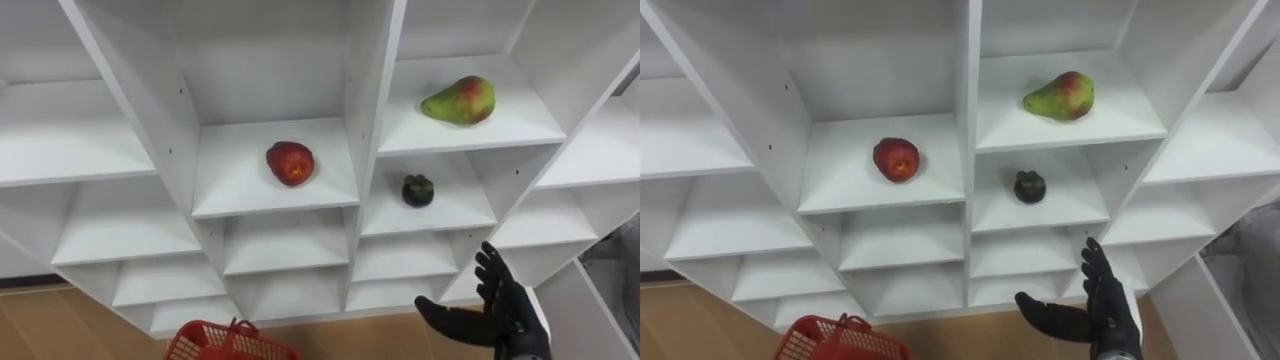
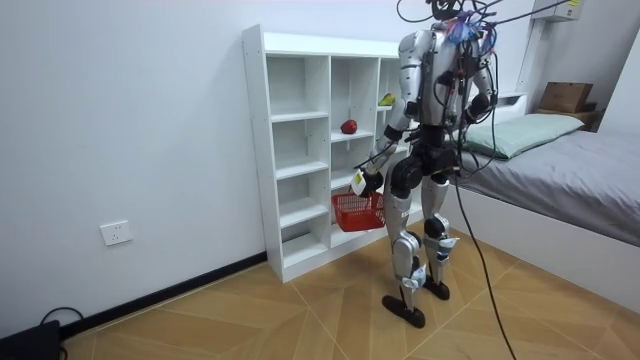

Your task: Collect fruits from the closet

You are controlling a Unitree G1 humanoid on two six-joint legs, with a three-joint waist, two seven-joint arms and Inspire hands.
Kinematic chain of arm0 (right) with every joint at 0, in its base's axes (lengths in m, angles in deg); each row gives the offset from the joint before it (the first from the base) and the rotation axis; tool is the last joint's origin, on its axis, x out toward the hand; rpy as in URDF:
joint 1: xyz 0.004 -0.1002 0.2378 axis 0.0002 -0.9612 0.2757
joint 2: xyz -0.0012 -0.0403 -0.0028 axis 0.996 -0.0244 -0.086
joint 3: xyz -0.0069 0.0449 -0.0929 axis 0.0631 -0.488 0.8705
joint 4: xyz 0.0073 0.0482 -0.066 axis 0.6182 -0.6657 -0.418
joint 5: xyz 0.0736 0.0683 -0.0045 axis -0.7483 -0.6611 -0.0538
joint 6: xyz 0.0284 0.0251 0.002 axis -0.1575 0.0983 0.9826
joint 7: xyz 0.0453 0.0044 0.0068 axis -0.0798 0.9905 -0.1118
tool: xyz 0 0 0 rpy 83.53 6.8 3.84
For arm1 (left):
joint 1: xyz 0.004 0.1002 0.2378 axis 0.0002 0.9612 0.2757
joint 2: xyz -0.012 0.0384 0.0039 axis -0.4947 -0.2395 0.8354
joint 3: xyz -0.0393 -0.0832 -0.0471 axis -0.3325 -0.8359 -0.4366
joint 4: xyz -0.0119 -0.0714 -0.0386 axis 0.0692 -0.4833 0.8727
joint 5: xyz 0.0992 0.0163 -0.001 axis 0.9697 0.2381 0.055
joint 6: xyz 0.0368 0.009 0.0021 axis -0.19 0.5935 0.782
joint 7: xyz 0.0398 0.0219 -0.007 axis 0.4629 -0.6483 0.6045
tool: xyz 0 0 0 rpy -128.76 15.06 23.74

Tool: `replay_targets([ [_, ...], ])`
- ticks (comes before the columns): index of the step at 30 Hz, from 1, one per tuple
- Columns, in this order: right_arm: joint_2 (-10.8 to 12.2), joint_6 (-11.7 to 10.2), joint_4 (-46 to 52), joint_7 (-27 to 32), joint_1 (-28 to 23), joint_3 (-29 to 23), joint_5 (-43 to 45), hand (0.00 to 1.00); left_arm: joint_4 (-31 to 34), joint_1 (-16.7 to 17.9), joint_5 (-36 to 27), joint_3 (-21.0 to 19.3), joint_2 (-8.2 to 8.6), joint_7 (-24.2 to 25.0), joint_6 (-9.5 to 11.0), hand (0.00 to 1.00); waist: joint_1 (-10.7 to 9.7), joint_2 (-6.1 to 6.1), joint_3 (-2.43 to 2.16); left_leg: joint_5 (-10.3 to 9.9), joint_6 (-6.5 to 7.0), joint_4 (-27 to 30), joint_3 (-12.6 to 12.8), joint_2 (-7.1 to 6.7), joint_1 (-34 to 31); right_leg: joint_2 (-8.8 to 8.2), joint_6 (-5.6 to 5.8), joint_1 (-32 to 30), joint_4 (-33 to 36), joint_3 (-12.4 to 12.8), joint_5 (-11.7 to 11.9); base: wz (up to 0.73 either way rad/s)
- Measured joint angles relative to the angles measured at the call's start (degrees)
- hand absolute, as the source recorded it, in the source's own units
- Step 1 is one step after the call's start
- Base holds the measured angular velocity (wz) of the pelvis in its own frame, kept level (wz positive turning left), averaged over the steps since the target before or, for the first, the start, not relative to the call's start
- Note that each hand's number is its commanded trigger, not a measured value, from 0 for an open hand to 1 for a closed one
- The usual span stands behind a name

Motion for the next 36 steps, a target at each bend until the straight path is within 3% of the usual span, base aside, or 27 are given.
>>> replay_targets([
  [5,-0.35,-0.52,8.09,1.37,-0.42,0.29,0.20,0.00,0.09,0.91,-0.25,1.38,-1.42,1.23,1.28,1.00,-1.02,0.22,-0.08,0.01,-0.01,0.01,0.18,-0.01,-0.29,0.04,0.00,-0.34,0.05,0.27,0.02,-0.01],
  [16,-2.32,-1.08,15.51,8.90,-0.01,2.22,10.87,0.00,0.12,1.62,-0.28,3.07,-1.97,1.11,1.40,1.00,-0.98,-0.24,-0.02,0.02,0.00,0.01,1.81,0.02,-0.53,0.05,0.10,-1.47,0.30,1.02,0.23,-0.07],
  [28,-4.93,-1.83,24.03,15.10,0.43,2.09,11.38,0.00,1.53,1.99,-0.48,3.02,-3.18,2.86,1.39,1.00,-1.08,-1.35,0.00,0.01,0.00,-0.20,2.69,0.11,-0.47,0.24,0.12,-1.80,1.05,1.62,0.32,-0.03],
  [36,-5.76,-2.85,24.81,17.19,3.88,2.08,11.42,0.00,1.30,1.89,-0.49,2.99,-3.69,4.87,1.39,1.00,-0.96,-1.51,0.13,0.01,0.00,-0.22,2.84,0.18,-0.39,0.39,0.14,-1.75,1.01,1.93,0.42,0.00],
])
